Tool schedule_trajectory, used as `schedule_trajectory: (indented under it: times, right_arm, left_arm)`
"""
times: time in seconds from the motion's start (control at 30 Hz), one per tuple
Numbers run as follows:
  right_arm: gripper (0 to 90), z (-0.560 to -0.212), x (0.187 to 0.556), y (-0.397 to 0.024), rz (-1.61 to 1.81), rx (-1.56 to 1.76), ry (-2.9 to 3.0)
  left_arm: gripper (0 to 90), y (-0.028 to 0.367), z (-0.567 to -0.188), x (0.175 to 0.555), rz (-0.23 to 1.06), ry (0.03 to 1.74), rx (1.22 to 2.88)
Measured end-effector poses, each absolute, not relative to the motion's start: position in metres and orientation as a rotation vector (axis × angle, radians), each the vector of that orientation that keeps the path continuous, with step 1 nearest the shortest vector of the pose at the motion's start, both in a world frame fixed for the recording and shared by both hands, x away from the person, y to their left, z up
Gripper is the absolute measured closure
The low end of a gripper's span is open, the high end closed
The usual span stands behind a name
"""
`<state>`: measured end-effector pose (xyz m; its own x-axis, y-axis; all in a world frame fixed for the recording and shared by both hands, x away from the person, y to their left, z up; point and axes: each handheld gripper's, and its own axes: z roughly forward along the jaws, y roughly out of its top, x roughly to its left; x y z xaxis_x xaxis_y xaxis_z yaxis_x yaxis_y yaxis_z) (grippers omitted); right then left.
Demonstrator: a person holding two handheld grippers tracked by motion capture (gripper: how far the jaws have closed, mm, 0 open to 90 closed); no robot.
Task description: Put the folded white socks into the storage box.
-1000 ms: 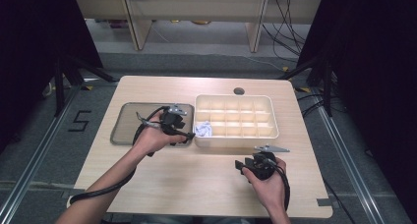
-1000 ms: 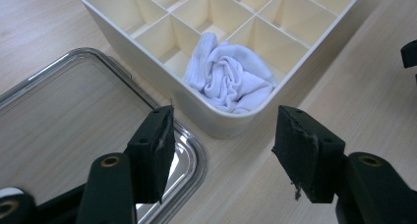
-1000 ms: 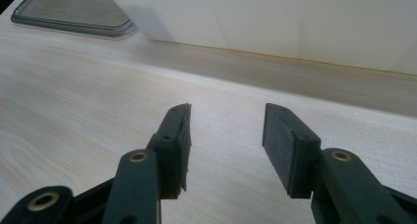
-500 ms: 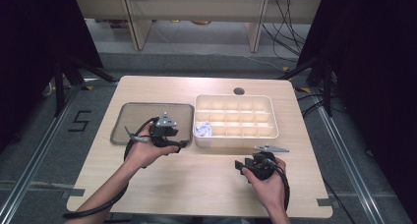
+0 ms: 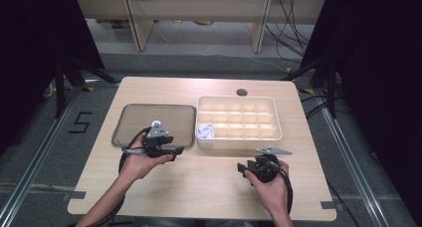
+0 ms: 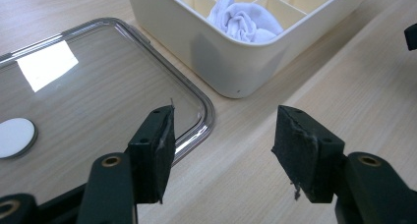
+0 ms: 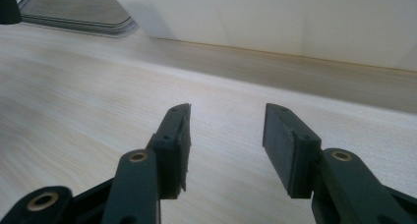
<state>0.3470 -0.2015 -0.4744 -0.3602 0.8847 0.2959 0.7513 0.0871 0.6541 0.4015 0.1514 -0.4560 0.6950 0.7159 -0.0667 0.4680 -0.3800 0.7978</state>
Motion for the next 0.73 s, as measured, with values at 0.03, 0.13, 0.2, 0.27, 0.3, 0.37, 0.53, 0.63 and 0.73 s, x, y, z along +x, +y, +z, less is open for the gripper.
schedule_trajectory:
  times: [0.03,0.13,0.2,0.27,0.3,0.37,0.53,0.63,0.73]
  right_arm:
    - [53.8,-0.474,0.347,-0.201,1.134,1.668,2.180]
    - [53.8,-0.475,0.347,-0.201,1.142,1.663,2.179]
    - [53.8,-0.475,0.347,-0.203,1.143,1.652,2.194]
    - [53.7,-0.475,0.348,-0.203,1.135,1.648,2.186]
    - [53.7,-0.475,0.347,-0.203,1.133,1.653,2.187]
    - [53.7,-0.475,0.347,-0.203,1.153,1.651,2.199]
    - [53.7,-0.474,0.345,-0.200,1.150,1.700,2.172]
    - [53.8,-0.471,0.346,-0.204,1.156,1.639,2.184]
    - [53.8,-0.462,0.343,-0.205,1.178,1.612,2.189]
  left_arm:
    - [40.0,0.153,-0.456,0.400,0.362,0.905,2.047]
    - [39.9,0.157,-0.457,0.396,0.394,0.910,2.033]
    - [39.9,0.161,-0.458,0.394,0.395,0.916,2.029]
    - [39.9,0.164,-0.461,0.391,0.397,0.923,2.016]
    - [39.9,0.164,-0.462,0.390,0.391,0.935,2.007]
    - [39.9,0.165,-0.465,0.387,0.384,0.954,1.978]
    - [39.8,0.168,-0.472,0.383,0.369,0.974,1.950]
    - [39.9,0.171,-0.476,0.383,0.365,0.977,1.941]
    - [39.9,0.175,-0.477,0.383,0.374,0.989,1.940]
